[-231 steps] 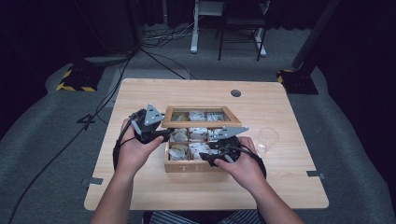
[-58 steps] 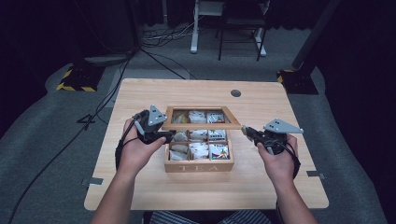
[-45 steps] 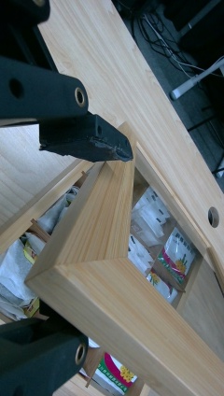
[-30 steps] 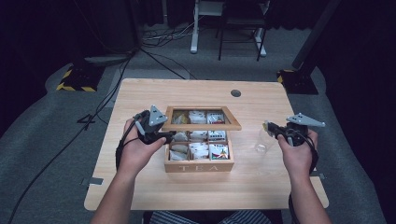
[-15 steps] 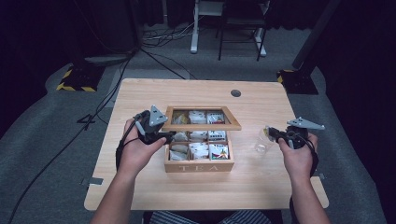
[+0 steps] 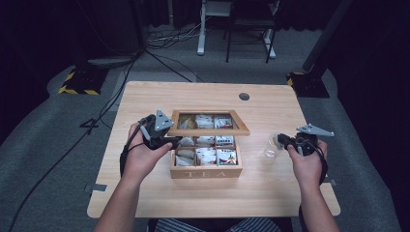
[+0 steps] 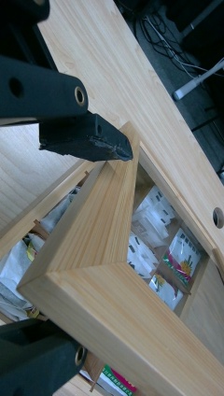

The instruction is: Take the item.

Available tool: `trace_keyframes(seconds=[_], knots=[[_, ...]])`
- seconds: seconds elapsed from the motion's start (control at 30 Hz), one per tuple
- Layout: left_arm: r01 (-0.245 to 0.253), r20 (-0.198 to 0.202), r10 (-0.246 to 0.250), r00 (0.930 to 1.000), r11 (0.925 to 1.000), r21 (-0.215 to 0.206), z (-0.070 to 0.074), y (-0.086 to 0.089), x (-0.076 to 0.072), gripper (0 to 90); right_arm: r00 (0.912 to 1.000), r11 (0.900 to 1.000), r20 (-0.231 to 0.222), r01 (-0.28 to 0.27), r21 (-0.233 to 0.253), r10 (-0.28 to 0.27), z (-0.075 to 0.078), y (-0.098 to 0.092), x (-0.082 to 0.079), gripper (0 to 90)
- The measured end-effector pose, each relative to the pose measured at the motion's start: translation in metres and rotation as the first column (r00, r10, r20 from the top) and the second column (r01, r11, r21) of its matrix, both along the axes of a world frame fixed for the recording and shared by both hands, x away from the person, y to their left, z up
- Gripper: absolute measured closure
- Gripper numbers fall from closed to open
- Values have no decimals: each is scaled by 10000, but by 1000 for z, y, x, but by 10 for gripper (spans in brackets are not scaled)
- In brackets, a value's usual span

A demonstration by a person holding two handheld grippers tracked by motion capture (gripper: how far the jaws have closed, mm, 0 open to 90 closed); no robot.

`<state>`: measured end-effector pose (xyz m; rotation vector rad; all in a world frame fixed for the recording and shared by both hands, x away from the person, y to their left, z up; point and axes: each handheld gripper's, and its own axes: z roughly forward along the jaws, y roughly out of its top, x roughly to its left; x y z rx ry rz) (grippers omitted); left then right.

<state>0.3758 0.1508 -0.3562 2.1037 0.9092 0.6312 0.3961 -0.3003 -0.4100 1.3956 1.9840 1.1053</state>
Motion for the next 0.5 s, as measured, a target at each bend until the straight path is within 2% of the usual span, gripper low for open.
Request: trace_keyframes(seconds=[0.07,0.27,0.5], knots=[[-2,11,2,10000,10000,22,0,0,0,390,10000,10000,52,-23,-48,24,0,0,0,767],[-26,-28,26,10000,10000,-22,0,0,0,389,9995,9999,288,96,-144,-91,4,-2,-3,715],[-16,-28,16,10000,10000,21,0,-1,1,386,9988,9992,420,283,-286,-271,9,-13,-6,626]])
